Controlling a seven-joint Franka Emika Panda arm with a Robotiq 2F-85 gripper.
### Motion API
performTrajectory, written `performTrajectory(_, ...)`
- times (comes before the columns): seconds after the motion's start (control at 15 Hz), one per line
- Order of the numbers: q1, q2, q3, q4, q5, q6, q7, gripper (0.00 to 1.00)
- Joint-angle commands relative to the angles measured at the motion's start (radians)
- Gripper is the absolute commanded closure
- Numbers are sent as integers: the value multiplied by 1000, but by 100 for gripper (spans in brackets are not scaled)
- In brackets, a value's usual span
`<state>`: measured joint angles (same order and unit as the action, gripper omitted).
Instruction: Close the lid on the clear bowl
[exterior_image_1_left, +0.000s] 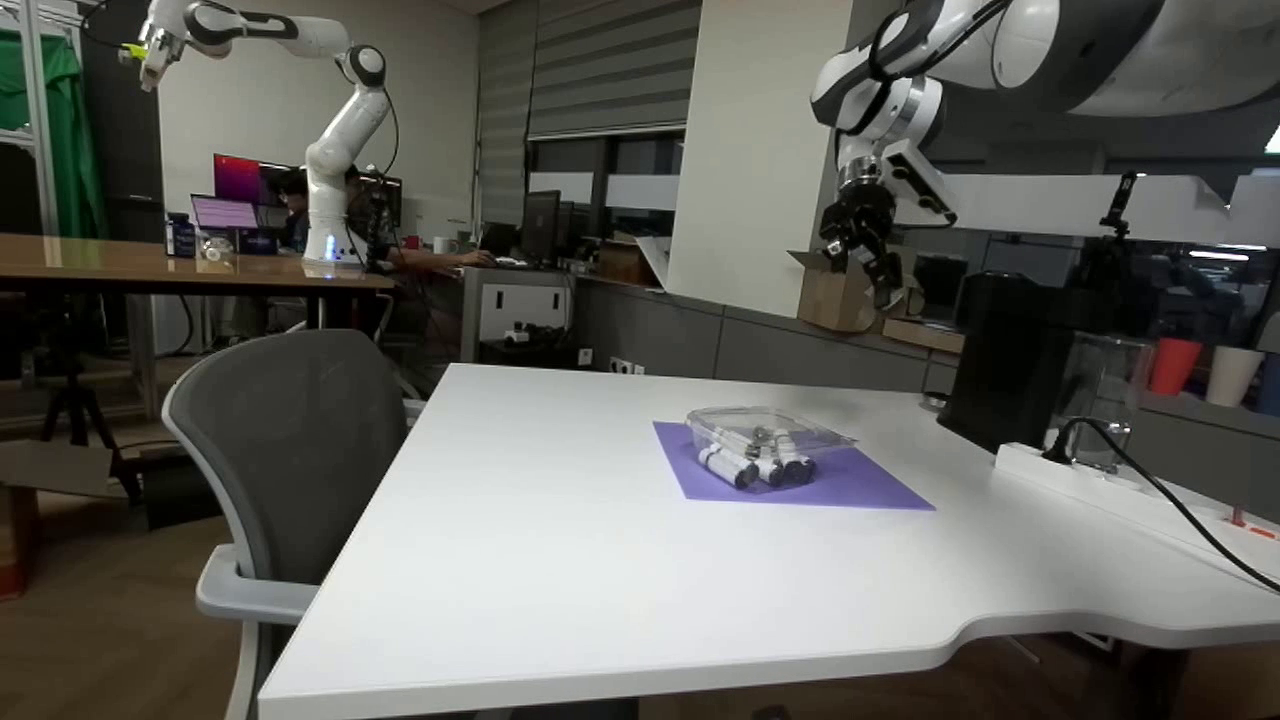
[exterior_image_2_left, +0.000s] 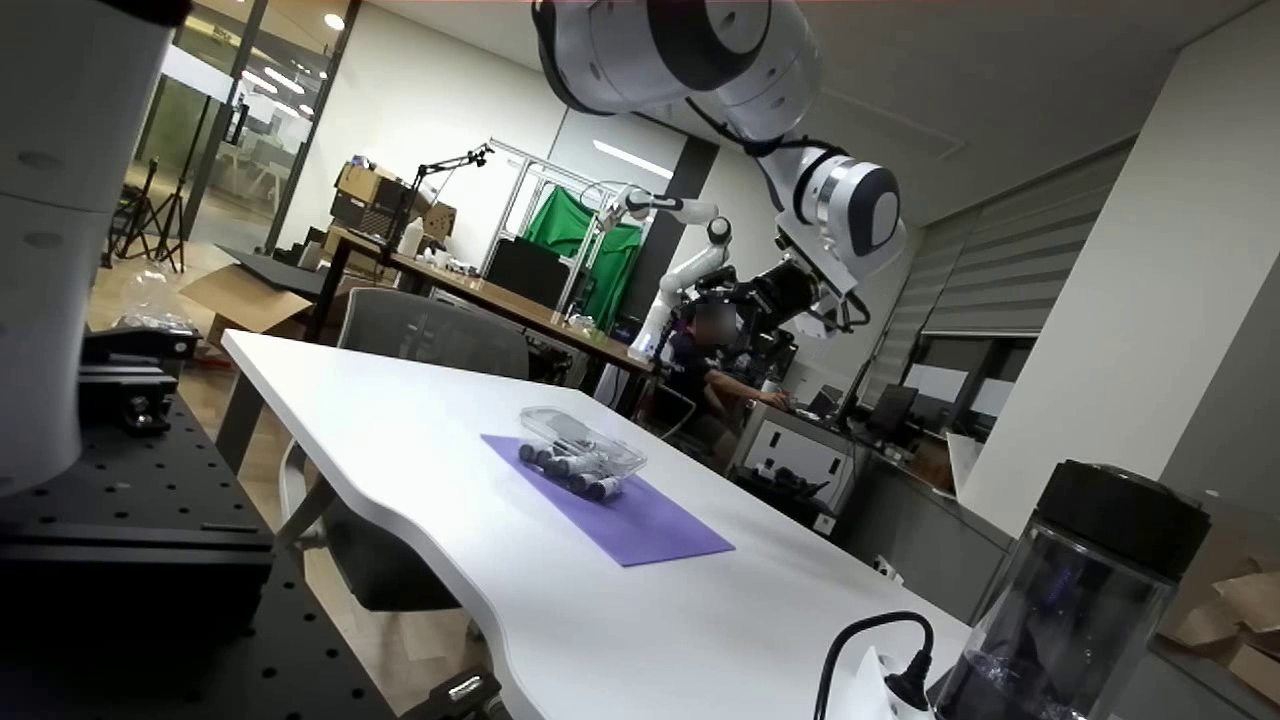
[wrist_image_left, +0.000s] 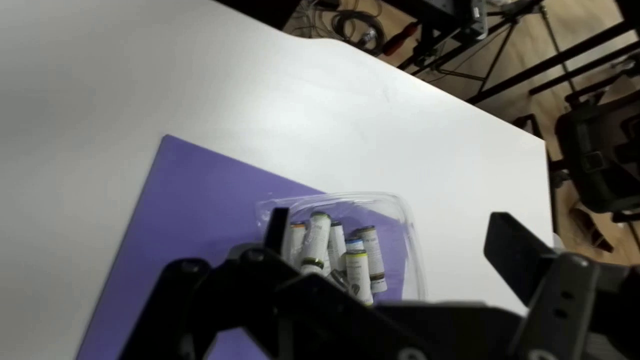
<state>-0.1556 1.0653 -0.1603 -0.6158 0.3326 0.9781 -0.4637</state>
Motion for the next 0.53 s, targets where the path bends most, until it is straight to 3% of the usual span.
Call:
performTrajectory(0.0, 29, -44, -36, -9, -72, 135, -92, 0)
performTrajectory(0.47, -10, -114, -4, -81, 68, 541, -85, 0)
